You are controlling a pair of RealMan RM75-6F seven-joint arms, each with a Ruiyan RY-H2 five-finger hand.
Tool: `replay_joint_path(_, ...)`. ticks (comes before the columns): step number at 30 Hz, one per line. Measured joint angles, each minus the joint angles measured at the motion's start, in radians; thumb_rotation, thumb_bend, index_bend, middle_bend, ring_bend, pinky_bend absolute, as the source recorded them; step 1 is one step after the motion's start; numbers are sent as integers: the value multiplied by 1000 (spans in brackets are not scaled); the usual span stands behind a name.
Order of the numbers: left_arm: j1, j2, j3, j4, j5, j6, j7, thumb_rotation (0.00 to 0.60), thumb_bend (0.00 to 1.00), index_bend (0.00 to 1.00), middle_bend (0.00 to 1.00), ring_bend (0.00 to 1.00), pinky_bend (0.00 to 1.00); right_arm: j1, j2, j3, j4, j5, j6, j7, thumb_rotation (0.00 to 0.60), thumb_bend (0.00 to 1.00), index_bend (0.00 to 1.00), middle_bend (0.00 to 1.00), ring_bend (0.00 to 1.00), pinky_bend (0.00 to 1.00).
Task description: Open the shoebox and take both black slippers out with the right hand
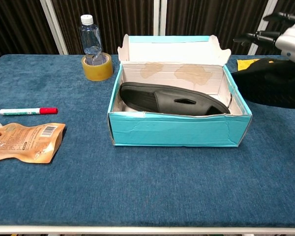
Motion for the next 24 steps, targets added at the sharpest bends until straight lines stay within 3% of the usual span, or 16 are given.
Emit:
replay_joint_path(5, -2, 3, 0, -6, 4, 1, 5, 600, 161, 163, 171, 69, 71, -27, 36, -10, -102, 34, -60, -63, 600, 0, 0, 0, 0, 0)
replay_joint_path(14, 1, 5, 1, -15, 8, 5, 14, 600, 161, 163, 171, 69, 71, -31, 55, -15, -127, 79, -184, -136, 600, 0, 0, 0, 0, 0)
replay_joint_path(19, -2, 8, -1, -23, 16, 10, 29, 600, 161, 163, 171, 69, 71, -3, 32, 22, -126, 122, -252, -156, 600, 0, 0, 0, 0, 0)
replay_joint_path(24, 5, 16, -2, -31, 15, 22, 32, 600, 162, 163, 171, 69, 71, 25, 50, 41, -191, 116, -277, -132, 600, 0, 0, 0, 0, 0)
